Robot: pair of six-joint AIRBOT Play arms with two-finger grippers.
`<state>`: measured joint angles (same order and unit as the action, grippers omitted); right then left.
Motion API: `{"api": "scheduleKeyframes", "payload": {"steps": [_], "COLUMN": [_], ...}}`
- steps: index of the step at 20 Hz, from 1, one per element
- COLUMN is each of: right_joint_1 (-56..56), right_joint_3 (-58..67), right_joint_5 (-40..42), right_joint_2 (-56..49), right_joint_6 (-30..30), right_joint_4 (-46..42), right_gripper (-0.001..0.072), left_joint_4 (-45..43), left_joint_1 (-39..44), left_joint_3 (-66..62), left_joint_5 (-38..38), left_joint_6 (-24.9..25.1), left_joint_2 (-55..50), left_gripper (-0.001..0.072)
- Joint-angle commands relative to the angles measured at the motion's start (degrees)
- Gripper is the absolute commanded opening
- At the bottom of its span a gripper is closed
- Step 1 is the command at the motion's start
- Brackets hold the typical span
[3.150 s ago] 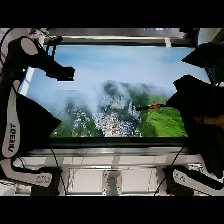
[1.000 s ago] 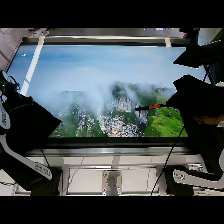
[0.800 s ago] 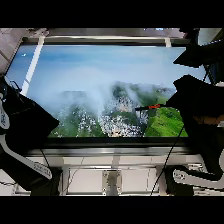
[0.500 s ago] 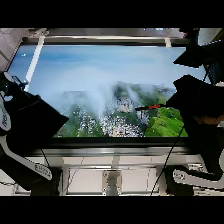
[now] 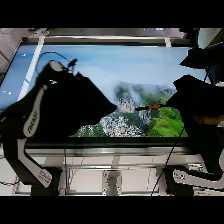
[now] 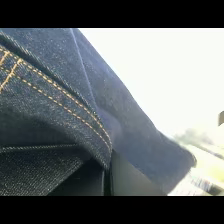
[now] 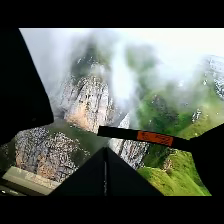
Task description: Fold the clothes and pants, and hang the long-sleeved shirts on hangers.
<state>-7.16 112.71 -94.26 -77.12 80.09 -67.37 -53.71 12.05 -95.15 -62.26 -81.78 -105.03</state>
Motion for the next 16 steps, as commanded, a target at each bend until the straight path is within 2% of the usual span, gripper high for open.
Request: {"api": "scheduleKeyframes", "payload": {"steps": [1, 2, 3, 4, 5, 8, 10, 11, 13, 15, 16], "right_joint_1": [0.0, 0.0, 0.0, 0.0, 0.0, 0.1, 2.1, 4.7, 12.3, 22.6, 27.7], "right_joint_3": [0.0, 0.0, 0.0, 0.0, -0.5, -7.6, -16.2, -22.0, -35.6, -48.6, -53.7], "right_joint_5": [2.9, 4.2, 4.4, 3.9, 3.6, 4.0, 4.9, 7.8, 19.9, 34.5, 41.7], "right_joint_2": [-0.1, -0.2, -0.5, -1.1, -1.8, -2.3, -2.0, -1.3, 0.8, 1.5, 1.4], "right_joint_6": [-0.8, -0.7, -0.7, -0.5, 0.4, 0.7, 0.6, 0.6, 0.2, 0.1, 0.2], "right_joint_4": [-2.0, -1.5, -1.1, -0.8, -0.1, 5.4, 8.7, 10.8, 17.8, 26.8, 30.7], "right_gripper": [0.0020, 0.0071, 0.0224, 0.0344, 0.0362, 0.0362, 0.0362, 0.0367, 0.0423, 0.0586, 0.0591], "left_joint_4": [1.7, 1.7, 1.4, -0.4, -4.0, -22.3, -26.9, -26.6, -26.3, -23.2, -20.3], "left_joint_1": [12.1, 12.6, 12.0, 10.3, 7.9, -3.3, -12.3, -16.4, -22.9, -27.0, -28.1], "left_joint_3": [-0.1, -0.7, -1.6, -1.9, -1.9, -1.9, -1.9, -1.9, -1.9, -1.9, -1.9], "left_joint_5": [24.3, 26.9, 27.3, 26.3, 24.1, 10.2, 1.9, -1.2, -5.5, -6.2, -6.1], "left_joint_6": [0.2, 0.2, 0.2, 0.2, 0.2, -1.6, -4.3, -4.3, -4.3, -2.3, 1.1], "left_joint_2": [-1.4, -1.2, -0.5, 0.8, 2.5, 8.4, 10.4, 10.5, 9.6, 8.4, 7.7], "left_gripper": [0.0292, 0.0557, 0.0694, 0.0694, 0.0693, 0.0691, 0.0691, 0.0691, 0.0691, 0.0690, 0.0690]}}
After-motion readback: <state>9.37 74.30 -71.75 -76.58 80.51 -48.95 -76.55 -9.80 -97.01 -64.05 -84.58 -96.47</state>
